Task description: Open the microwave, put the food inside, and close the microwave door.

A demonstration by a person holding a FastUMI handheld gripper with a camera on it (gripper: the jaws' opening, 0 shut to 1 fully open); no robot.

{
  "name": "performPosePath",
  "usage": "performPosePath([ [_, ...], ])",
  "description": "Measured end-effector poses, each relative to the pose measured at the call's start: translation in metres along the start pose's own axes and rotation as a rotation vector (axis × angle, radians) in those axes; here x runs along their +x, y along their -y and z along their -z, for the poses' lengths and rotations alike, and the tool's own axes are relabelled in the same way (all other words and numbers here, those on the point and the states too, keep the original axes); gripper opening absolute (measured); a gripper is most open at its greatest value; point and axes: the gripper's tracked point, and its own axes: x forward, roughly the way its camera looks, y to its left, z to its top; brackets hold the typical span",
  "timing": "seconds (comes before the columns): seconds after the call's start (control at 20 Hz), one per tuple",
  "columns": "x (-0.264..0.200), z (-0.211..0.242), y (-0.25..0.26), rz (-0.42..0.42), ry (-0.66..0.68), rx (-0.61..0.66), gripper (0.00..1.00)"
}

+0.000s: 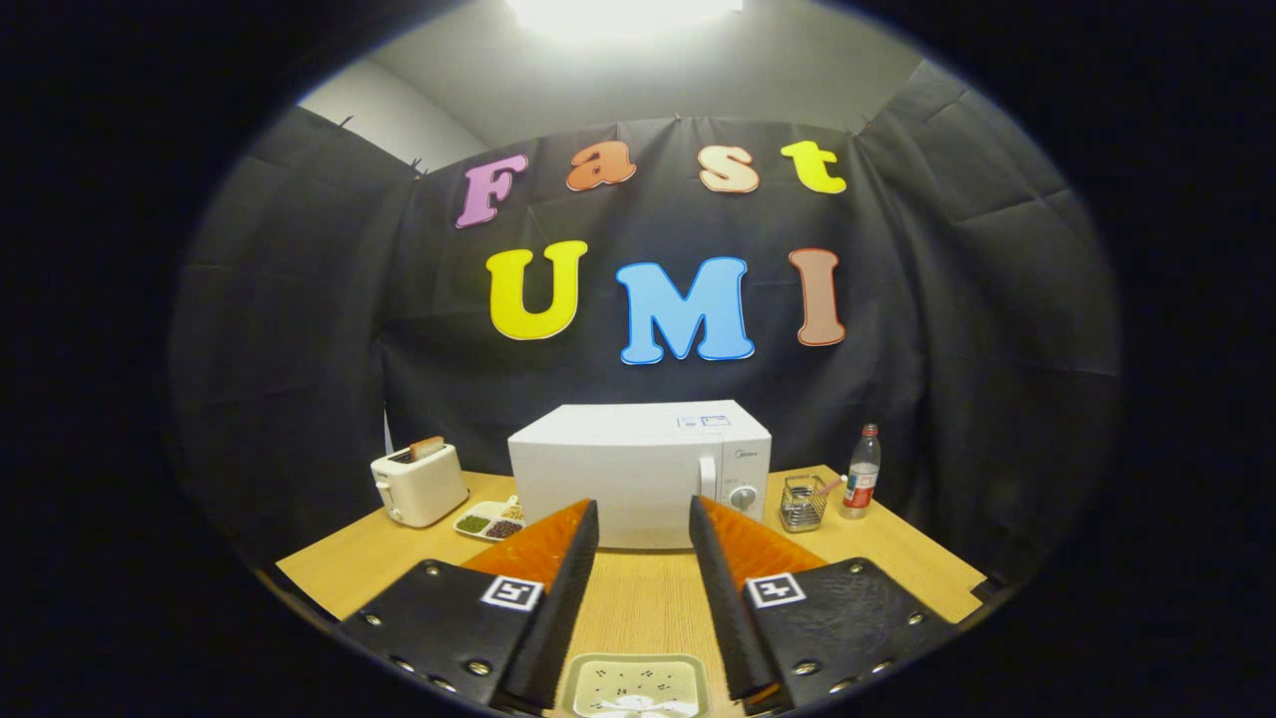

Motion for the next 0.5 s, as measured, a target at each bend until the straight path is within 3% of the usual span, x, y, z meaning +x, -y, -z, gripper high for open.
performPosePath([
  [0.1, -0.004, -0.002, -0.001, -0.001, 0.008, 0.006, 0.81],
  [0.3, -0.01, -0.012, 0.002, 0.003, 0.044, 0.008, 0.95],
  [0.5, -0.009, -0.016, 0.008, 0.013, 0.044, 0.005, 0.95],
])
